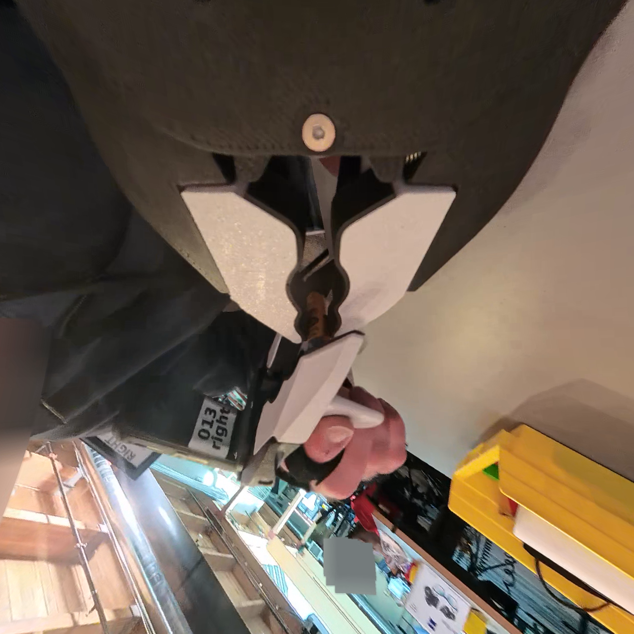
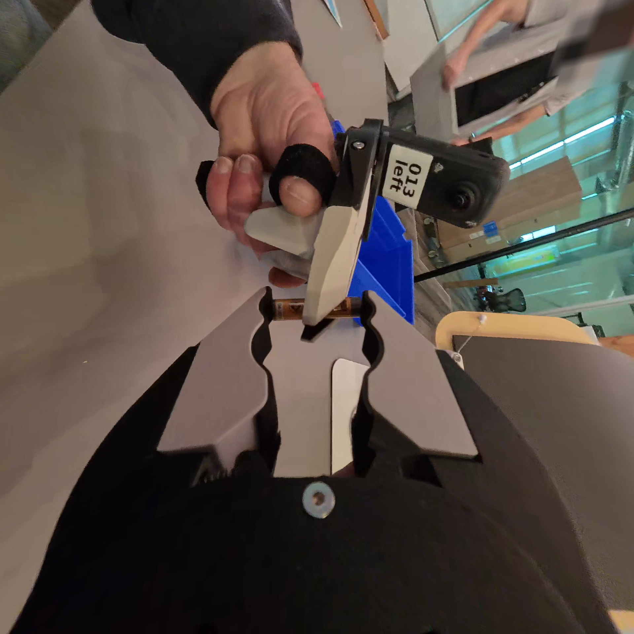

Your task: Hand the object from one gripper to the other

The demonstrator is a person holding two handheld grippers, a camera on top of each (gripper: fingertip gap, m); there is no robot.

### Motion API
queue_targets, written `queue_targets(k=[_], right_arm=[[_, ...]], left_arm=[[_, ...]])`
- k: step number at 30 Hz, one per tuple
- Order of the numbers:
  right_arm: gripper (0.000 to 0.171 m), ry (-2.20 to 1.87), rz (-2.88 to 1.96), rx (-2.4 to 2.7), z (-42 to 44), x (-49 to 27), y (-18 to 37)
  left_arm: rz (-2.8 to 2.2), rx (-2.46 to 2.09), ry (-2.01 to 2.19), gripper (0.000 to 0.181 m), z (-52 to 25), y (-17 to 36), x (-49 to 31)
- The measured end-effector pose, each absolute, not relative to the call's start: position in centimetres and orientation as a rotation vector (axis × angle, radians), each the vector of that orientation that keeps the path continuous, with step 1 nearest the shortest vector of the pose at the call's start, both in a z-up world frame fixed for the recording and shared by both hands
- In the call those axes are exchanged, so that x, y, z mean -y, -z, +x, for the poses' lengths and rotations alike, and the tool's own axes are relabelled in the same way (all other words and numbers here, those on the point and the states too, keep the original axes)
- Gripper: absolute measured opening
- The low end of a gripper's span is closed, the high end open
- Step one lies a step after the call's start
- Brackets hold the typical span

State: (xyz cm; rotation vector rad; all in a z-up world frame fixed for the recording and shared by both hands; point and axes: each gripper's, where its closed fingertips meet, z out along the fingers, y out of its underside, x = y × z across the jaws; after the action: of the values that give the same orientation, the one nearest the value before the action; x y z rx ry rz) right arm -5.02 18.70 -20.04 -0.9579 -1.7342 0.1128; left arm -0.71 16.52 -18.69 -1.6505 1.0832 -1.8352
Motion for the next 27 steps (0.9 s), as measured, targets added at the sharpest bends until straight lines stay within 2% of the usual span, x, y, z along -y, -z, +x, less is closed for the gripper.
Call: queue_targets(k=[5,8,11,16,23,27], right_arm=[[0.049,-0.199,-1.049,1.683,-4.9,-19.0,19.7],[0.048,-0.4,-1.174,1.53,-4.5,-19.6,18.8],[0.048,-0.718,-1.312,1.336,-4.0,-19.9,17.8],[0.049,-1.284,-1.47,1.092,-3.7,-19.4,17.4],[0.048,-1.77,-1.506,0.928,-4.7,-17.7,17.1],[0.048,-1.886,-1.506,0.903,-5.2,-16.9,17.3]], left_arm=[[-1.62,-1.053,1.859,0.011,-0.5,18.3,-16.7],[-1.556,-0.994,1.694,0.022,-1.1,17.5,-18.4],[-1.475,-1.067,1.323,0.032,-2.5,17.4,-19.8],[-1.23,-1.287,0.598,0.036,-3.6,16.8,-20.5],[-0.924,-1.486,0.157,0.032,-1.2,16.9,-18.9],[-0.862,-1.516,0.111,0.015,-0.2,17.4,-18.2]])
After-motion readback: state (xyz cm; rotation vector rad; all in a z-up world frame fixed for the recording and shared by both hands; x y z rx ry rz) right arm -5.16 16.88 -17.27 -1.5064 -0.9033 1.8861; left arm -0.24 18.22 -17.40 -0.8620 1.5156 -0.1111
